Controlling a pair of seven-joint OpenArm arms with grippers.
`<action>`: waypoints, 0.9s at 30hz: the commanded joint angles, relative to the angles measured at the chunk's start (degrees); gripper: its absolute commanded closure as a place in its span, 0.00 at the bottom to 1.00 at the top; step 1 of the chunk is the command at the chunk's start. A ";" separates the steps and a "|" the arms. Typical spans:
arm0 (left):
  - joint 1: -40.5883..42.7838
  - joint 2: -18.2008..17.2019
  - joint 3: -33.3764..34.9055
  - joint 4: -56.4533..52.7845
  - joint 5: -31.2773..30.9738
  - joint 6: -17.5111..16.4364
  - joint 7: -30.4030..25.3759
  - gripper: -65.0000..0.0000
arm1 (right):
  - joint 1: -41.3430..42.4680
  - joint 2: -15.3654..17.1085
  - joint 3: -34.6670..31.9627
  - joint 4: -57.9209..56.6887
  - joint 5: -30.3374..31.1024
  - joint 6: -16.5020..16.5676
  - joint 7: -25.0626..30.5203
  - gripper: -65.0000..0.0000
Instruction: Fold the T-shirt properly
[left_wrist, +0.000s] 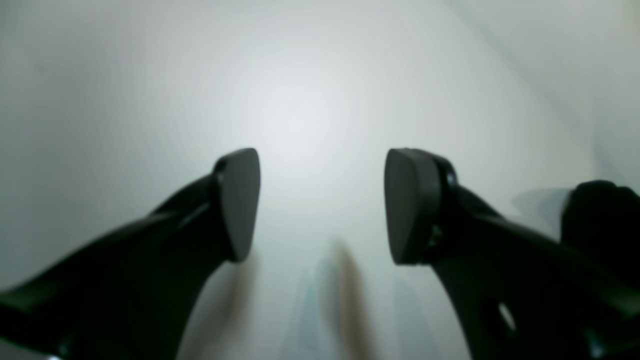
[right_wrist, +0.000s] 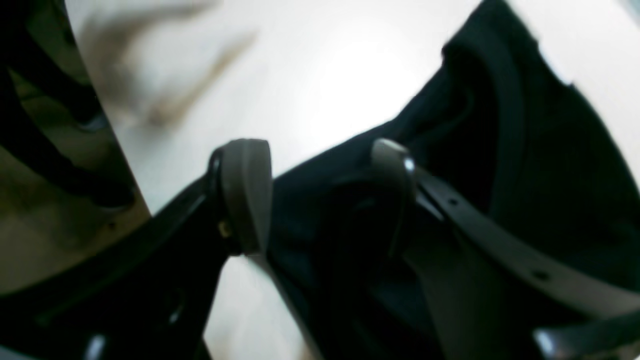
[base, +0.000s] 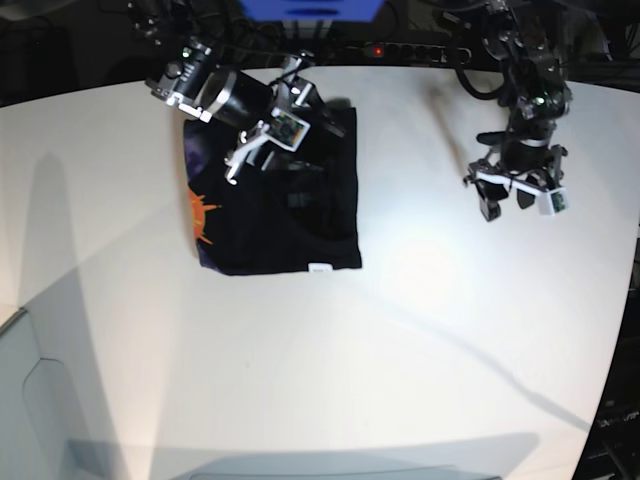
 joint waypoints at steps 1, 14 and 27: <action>-0.15 -0.43 -0.28 1.08 -0.15 -0.32 -1.19 0.41 | -0.03 -0.99 0.47 1.22 0.92 0.45 2.81 0.50; -0.06 -0.43 -0.37 1.08 0.02 -0.32 -1.10 0.41 | 2.26 -7.58 14.72 -4.93 0.83 0.45 4.04 0.49; -0.23 -0.43 -0.19 1.08 -0.24 -0.32 -1.10 0.41 | -0.47 2.44 -5.86 -7.57 0.74 0.45 4.13 0.49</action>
